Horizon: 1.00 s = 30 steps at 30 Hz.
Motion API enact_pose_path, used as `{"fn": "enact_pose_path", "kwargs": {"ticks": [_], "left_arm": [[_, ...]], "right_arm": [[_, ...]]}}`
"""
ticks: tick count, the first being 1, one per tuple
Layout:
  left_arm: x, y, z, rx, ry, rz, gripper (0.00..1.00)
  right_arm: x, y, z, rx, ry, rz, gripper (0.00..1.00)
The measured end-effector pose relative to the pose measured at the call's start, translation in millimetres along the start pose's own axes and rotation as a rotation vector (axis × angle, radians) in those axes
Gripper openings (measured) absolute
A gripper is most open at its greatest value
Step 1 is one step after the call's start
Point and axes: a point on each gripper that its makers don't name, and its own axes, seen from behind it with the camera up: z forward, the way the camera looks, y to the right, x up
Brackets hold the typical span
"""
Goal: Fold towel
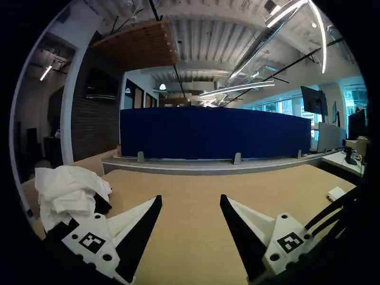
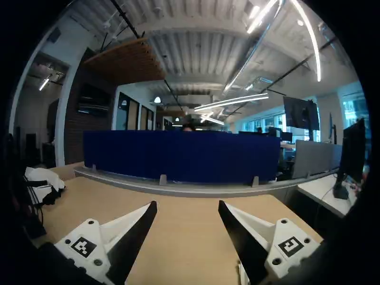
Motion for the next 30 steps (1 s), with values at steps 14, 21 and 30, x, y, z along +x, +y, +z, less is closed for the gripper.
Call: {"fn": "enact_pose_path", "kwargs": {"ticks": [14, 21, 30], "left_arm": [[-27, -1.1, -5.8, 0.021, 0.052, 0.013, 0.90], [-32, -9.7, -1.7, 0.023, 0.067, 0.026, 0.90], [-40, -22.5, 3.9, 0.018, 0.086, 0.036, 0.90]], "right_arm": [[-4, 8, -4.8, 0.018, 0.016, -0.066, 1.00], [-11, 0, -3.4, 0.031, 0.016, -0.072, 1.00], [-22, -11, 0.0, 0.035, 0.013, -0.079, 1.00]]}}
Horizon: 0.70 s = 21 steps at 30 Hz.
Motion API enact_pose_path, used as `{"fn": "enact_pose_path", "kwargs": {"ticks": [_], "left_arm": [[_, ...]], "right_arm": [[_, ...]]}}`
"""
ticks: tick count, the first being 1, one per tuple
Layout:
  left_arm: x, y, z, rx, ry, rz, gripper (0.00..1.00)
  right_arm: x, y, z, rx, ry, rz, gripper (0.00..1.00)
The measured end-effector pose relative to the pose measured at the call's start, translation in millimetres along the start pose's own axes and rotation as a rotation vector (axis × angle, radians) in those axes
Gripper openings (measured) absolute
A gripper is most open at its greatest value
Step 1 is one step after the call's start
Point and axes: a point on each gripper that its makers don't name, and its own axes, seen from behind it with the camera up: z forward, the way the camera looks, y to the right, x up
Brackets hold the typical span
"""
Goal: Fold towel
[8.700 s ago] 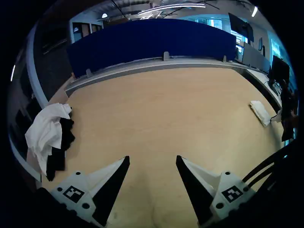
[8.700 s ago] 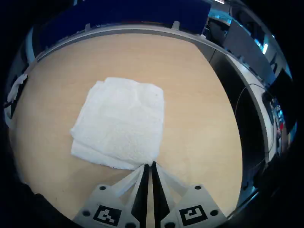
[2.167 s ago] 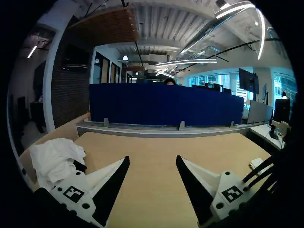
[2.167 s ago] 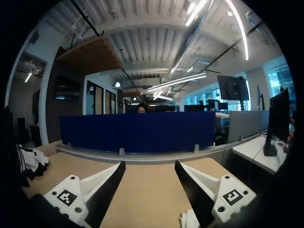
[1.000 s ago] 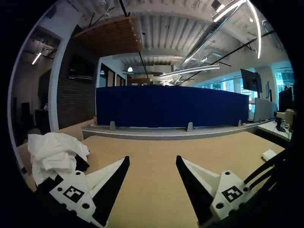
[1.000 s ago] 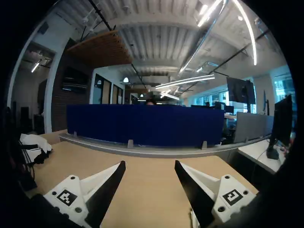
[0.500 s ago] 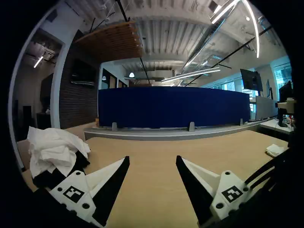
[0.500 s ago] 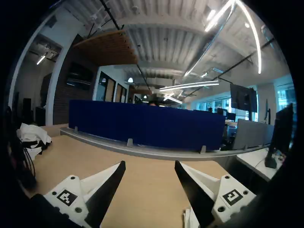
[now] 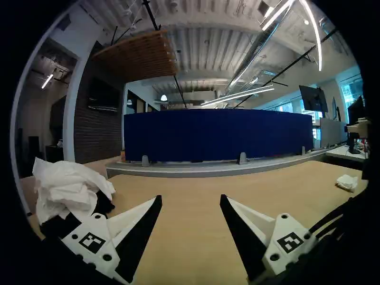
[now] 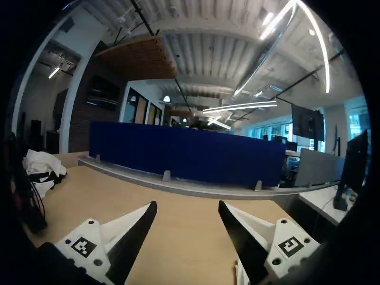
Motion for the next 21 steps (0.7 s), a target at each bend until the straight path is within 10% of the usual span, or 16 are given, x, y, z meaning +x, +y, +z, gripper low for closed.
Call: {"fn": "enact_pose_path", "kwargs": {"ticks": [21], "left_arm": [[-11, -8.7, -2.7, -0.002, 0.003, -0.020, 0.91]], "right_arm": [[8, 10, -3.1, -0.013, 0.029, -0.006, 1.00]]}}
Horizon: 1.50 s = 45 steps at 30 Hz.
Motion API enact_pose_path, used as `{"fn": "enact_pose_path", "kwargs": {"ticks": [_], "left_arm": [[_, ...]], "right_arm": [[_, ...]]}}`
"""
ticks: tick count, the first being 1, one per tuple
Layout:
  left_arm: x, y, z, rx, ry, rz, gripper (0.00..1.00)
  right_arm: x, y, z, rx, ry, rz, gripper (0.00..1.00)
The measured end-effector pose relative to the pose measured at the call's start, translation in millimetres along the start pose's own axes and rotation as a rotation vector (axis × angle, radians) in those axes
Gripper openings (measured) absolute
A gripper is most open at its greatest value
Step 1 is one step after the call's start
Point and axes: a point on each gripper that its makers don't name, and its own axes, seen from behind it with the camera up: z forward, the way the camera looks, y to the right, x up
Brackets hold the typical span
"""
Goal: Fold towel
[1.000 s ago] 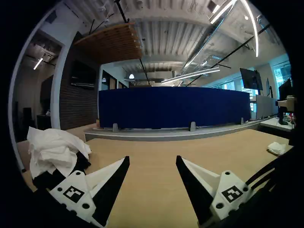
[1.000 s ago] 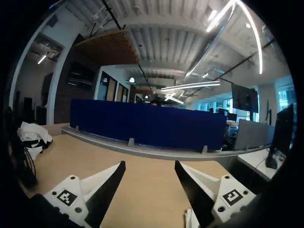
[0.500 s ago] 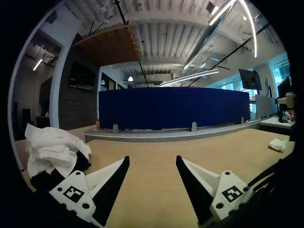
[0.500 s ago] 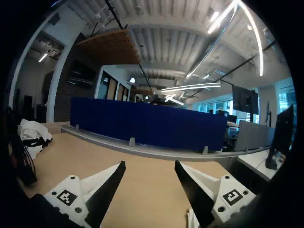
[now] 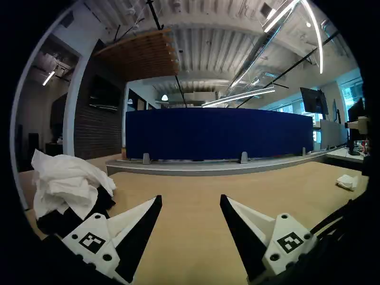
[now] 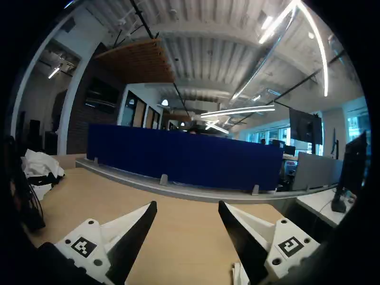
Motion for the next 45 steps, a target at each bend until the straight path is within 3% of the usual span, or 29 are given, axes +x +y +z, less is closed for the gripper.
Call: {"fn": "enact_pose_path", "kwargs": {"ticks": [18, 33, 45], "left_arm": [[0, 1.6, 0.0, -0.007, -0.001, 0.000, 0.93], [0, 2.5, -1.3, -0.007, -0.001, 0.001, 0.94], [0, 3.2, -1.0, -0.007, -0.001, 0.000, 0.94]], "right_arm": [[1, 16, 3.0, -0.027, 0.030, 0.036, 1.00], [-60, 44, 8.6, -0.078, -0.006, 0.109, 1.00], [-104, 43, 11.5, -0.084, -0.032, 0.163, 1.00]]}}
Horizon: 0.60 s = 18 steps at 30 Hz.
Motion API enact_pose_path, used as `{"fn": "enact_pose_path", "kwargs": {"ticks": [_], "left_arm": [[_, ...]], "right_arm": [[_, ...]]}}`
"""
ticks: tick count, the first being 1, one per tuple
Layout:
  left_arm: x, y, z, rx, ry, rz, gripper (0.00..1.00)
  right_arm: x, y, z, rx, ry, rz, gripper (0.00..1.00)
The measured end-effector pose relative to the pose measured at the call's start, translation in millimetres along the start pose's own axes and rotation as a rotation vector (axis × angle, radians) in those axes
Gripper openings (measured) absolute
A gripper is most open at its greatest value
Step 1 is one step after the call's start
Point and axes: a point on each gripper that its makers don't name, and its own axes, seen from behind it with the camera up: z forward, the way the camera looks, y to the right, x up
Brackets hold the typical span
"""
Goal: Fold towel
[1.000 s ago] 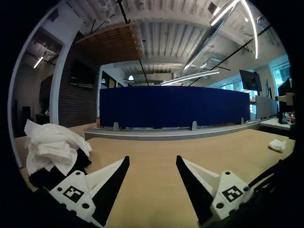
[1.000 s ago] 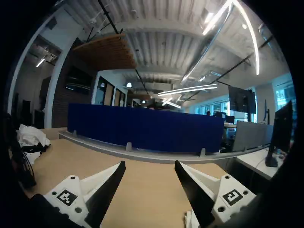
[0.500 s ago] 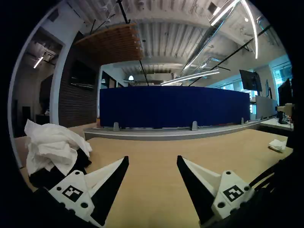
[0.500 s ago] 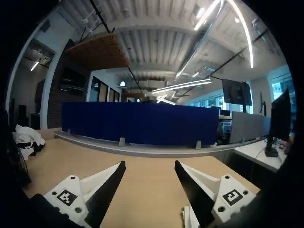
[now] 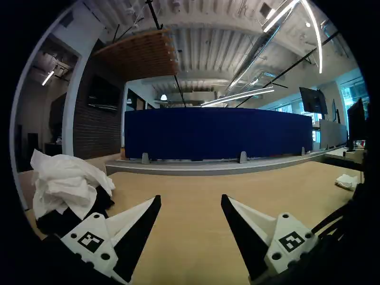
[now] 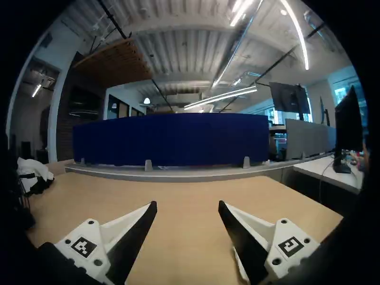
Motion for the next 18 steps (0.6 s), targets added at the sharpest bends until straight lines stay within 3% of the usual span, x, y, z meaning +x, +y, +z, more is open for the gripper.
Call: {"fn": "enact_pose_path", "kwargs": {"ticks": [18], "left_arm": [[0, 0.4, 0.8, 0.000, 0.000, 0.000, 0.94]], "right_arm": [[-19, -2, -1.1, -0.010, 0.006, -0.009, 1.00]]}}
